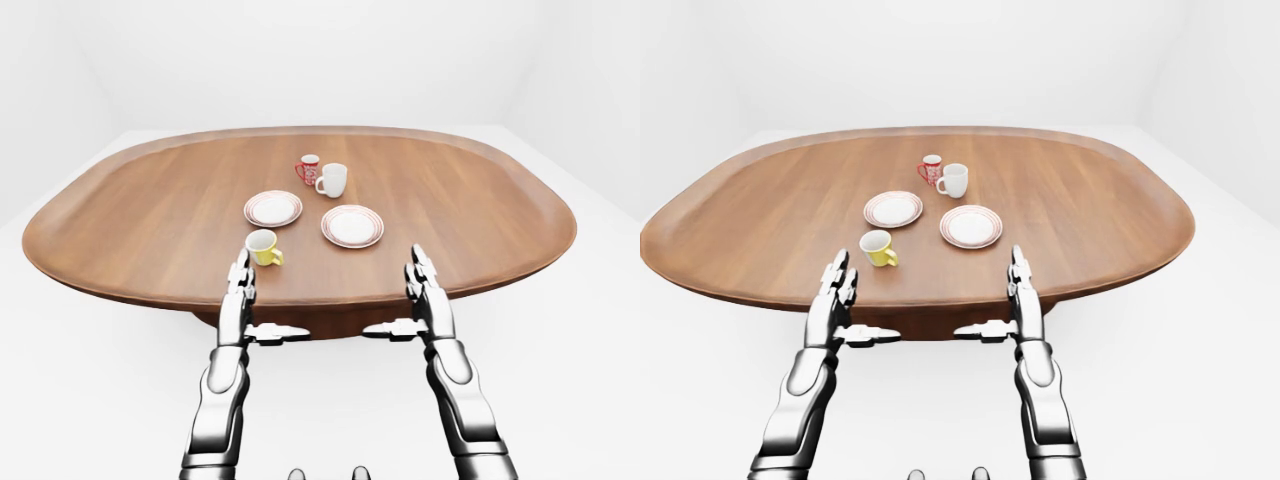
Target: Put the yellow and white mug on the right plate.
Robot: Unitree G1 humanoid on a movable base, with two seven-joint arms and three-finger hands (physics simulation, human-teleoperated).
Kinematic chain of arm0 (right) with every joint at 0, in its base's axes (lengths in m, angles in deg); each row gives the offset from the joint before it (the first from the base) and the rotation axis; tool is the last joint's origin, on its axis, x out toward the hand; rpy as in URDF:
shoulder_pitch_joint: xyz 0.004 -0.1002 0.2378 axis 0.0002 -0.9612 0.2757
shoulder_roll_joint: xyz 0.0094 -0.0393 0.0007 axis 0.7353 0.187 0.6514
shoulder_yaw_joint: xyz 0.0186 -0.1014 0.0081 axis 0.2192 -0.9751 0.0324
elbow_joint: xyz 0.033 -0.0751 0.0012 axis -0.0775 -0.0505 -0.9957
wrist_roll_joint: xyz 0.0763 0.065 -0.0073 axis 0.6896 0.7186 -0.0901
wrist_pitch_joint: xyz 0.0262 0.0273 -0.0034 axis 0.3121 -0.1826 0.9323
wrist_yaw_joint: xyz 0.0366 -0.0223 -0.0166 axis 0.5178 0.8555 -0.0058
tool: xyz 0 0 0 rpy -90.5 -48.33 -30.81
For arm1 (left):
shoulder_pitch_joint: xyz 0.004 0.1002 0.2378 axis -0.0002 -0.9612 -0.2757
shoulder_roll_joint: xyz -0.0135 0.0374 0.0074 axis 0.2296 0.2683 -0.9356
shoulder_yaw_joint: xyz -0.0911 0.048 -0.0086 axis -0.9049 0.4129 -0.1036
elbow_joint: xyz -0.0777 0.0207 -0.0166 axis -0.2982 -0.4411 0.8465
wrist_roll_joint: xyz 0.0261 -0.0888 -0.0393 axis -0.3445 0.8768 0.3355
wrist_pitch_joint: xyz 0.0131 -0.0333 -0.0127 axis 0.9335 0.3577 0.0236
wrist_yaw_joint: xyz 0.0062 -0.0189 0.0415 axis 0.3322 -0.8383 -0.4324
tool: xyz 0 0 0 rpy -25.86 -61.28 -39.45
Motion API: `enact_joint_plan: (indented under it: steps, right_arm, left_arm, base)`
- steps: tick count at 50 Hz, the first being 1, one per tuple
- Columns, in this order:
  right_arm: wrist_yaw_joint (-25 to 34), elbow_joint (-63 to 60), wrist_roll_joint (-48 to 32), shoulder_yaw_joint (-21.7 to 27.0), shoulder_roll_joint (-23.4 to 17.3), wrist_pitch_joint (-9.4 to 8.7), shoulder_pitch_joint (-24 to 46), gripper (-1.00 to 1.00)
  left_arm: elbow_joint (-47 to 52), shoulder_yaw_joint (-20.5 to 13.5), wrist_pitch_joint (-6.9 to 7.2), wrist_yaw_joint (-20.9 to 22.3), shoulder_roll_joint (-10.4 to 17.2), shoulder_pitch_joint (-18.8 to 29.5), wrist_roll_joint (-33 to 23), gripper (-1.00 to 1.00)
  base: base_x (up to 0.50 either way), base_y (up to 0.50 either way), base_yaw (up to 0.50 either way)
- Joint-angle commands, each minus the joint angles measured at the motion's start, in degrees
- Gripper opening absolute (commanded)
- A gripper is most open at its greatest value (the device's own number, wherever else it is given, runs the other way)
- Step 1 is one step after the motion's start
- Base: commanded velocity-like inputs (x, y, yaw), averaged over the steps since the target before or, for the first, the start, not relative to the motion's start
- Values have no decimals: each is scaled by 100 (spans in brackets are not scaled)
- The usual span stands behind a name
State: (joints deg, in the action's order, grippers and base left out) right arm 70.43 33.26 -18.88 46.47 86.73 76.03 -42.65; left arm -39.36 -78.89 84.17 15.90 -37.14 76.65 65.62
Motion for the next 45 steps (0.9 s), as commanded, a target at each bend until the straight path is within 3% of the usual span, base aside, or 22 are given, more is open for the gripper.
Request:
enact_joint_plan:
  steps: [1, 5, 7, 9, 26, 33, 45]
  right_arm:
    - [167, -158, 97, 120, -66, -175, -9, 100]
    - [173, -358, 113, 128, -68, -315, -40, 100]
    - [167, -561, 103, 118, -67, -454, -62, 100]
    - [165, -687, 99, 115, -63, -454, -77, 100]
    - [208, -2341, 193, 202, -88, -454, -169, 100]
    - [315, -2791, 374, 303, -78, -454, -161, 100]
    - [296, -2874, 374, 363, -107, -454, -132, 100]
  left_arm:
    - [183, -117, 127, 172, 67, -32, 38, 100]
    - [383, -113, 275, 197, 63, -69, 56, 100]
    - [591, -110, 425, 214, 63, -105, 70, 100]
    - [740, -112, 482, 231, 63, -126, 85, 100]
    - [2686, -242, 482, 367, 110, -246, 127, 100]
    - [3014, -343, 482, 418, 133, -186, 137, 100]
    - [2993, -356, 482, 443, 125, -168, 93, 100]
  base:
    - [0, 0, 0]
    - [0, 0, 0]
    - [0, 0, 0]
    - [0, 0, 0]
    - [0, 0, 0]
    - [0, 0, 0]
    - [48, 0, 0]
